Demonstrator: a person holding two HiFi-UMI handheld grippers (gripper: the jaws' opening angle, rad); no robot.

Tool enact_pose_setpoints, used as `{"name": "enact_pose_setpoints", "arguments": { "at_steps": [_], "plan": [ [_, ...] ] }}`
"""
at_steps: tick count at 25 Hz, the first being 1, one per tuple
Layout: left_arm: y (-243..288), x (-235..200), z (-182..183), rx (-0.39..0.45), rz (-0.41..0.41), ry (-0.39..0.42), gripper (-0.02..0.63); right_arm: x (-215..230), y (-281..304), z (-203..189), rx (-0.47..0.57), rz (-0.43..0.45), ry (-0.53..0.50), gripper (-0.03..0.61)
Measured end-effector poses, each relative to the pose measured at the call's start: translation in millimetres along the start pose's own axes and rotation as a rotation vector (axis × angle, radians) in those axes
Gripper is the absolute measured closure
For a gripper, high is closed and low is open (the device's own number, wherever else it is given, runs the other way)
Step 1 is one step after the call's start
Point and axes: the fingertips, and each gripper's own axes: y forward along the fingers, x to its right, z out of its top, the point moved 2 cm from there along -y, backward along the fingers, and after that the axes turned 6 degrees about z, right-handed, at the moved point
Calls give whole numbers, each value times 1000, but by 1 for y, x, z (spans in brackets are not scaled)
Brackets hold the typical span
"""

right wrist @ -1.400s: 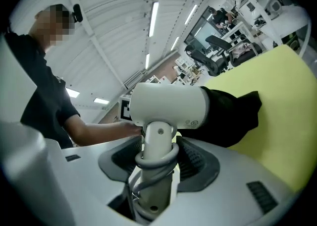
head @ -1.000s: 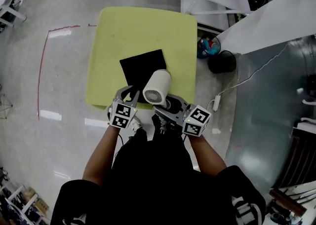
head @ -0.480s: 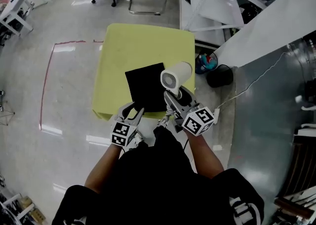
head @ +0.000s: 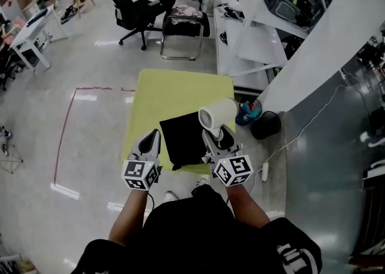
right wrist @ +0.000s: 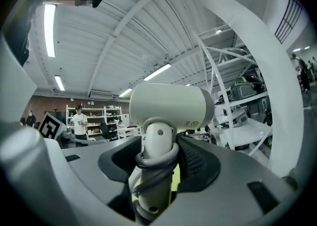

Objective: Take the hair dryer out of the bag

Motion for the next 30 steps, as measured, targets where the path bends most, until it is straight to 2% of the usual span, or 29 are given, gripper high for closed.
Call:
{"name": "enact_pose_setpoints", "arguments": {
  "at_steps": [3,12,30],
  "plan": [
    [-5,0,14,27,7,3,604,-4,-4,10,18,-25,-30,362],
    [-15,7,18,54,-5,21,604,-11,-8,21,37,-47,-78,362],
    [-8,8,15,27,-22,68,604,-9,-3,19,24,-58,-83,362]
  ]
}}
